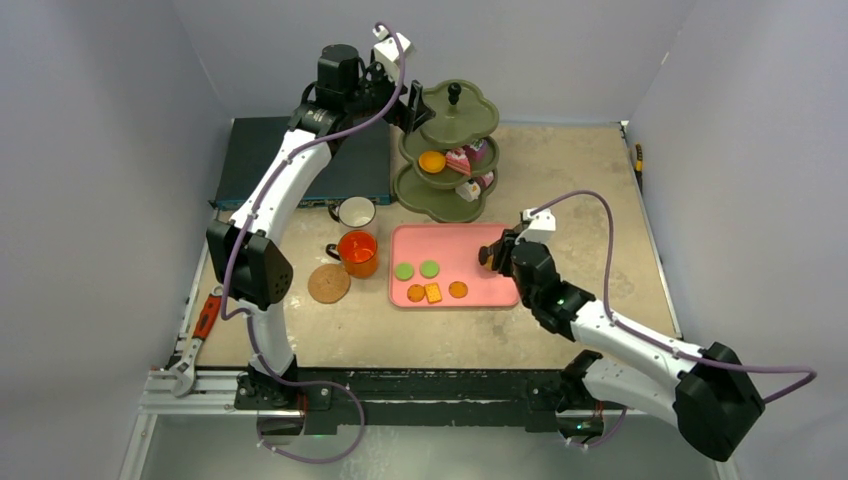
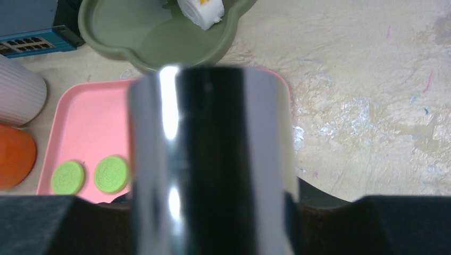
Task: Serve the afternoon tea
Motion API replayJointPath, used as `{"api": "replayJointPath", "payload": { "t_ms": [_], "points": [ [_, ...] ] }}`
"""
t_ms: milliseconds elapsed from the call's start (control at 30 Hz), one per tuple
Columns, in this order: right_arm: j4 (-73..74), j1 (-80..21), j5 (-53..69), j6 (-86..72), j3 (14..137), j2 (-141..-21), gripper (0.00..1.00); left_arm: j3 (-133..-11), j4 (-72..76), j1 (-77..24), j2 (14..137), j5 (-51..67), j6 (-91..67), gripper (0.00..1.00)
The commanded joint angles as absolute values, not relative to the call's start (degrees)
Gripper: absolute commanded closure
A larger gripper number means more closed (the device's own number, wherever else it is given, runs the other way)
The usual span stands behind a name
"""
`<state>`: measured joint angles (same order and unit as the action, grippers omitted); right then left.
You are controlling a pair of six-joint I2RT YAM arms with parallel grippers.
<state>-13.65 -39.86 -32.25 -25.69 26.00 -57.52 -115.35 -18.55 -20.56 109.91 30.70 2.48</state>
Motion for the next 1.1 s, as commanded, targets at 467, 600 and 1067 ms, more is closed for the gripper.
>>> {"api": "replayJointPath", "payload": {
  "t_ms": [467, 600, 1067],
  "points": [
    [-42.36, -40.44, -33.87, -16.27, 39.99, -76.23, 0.59, -114.96, -17.36, -20.14, 106.62, 31.18, 1.67, 0.14],
    [-48.04, -40.44, -34.78, -15.81, 43.03, -82.94, 0.58, -114.81, -17.79, -20.14, 106.69, 31.55, 2.25, 0.14],
    [-55.63, -40.43, -37.08, -16.33, 46.13, -95.88, 0.52, -114.24, -16.56, -20.15, 107.10, 31.89, 2.54, 0.13]
  ]
}}
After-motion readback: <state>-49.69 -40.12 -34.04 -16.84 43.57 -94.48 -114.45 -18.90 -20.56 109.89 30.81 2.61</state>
